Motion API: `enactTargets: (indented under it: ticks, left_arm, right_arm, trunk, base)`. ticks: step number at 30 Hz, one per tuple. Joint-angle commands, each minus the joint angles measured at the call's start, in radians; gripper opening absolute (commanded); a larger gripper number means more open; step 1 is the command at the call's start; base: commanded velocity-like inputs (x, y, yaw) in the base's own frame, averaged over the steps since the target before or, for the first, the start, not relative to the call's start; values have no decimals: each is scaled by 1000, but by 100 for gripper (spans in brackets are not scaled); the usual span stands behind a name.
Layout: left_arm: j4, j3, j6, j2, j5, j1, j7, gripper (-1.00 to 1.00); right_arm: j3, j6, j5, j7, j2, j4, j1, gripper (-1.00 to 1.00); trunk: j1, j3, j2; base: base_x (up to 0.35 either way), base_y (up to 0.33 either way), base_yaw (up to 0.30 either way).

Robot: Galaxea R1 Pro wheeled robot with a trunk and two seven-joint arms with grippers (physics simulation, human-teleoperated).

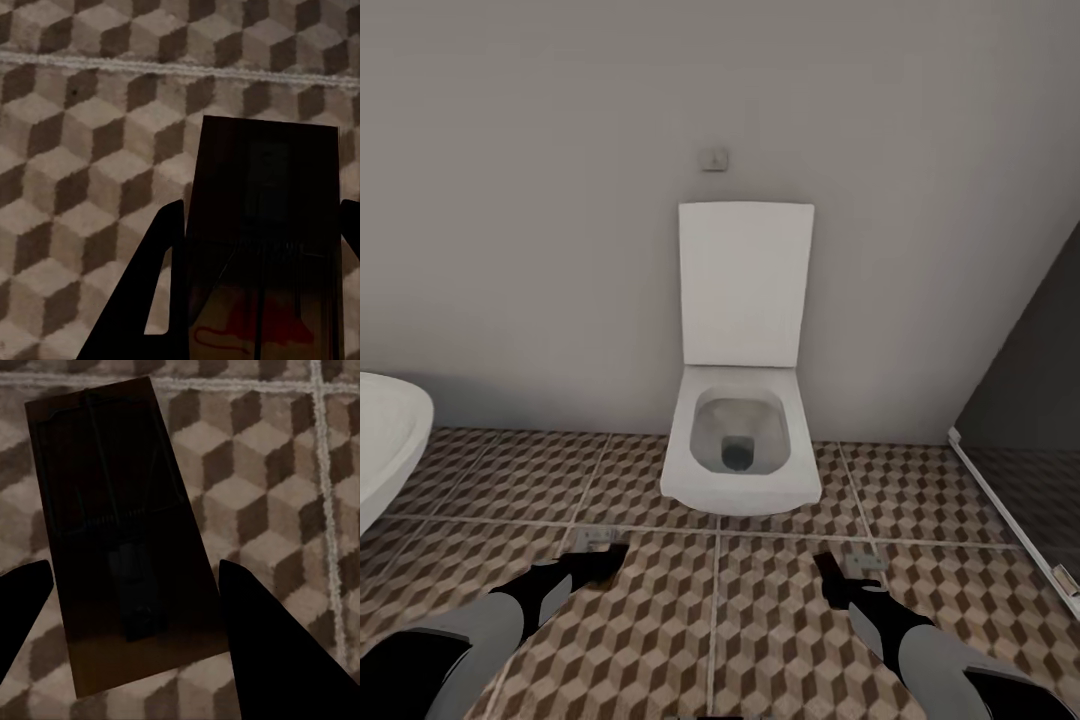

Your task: Take the four mousetraps from the cabinet in the bathroom and place them on the bathroom floor. Make sure all four end up on the same floor surface, and ensure that at least two of them are either under or directly next to the same bathroom sink.

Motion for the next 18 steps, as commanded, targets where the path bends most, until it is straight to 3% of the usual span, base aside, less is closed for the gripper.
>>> enactTargets:
  ticks: [1, 18]
  left_arm:
    - [-1, -8, 2, 0, 9, 0, -1, -100]
    - [-1, -8, 1, 0, 9, 0, -1, -100]
  right_arm:
    - [-7, 5, 11, -2, 0, -2, 0, -100]
    - [-7, -42, 16, -12, -7, -2, 0, -100]
  trunk:
    - [0, -5, -1]
    - [8, -70, -5]
  base:
    - [0, 0, 0]
    - [0, 0, 0]
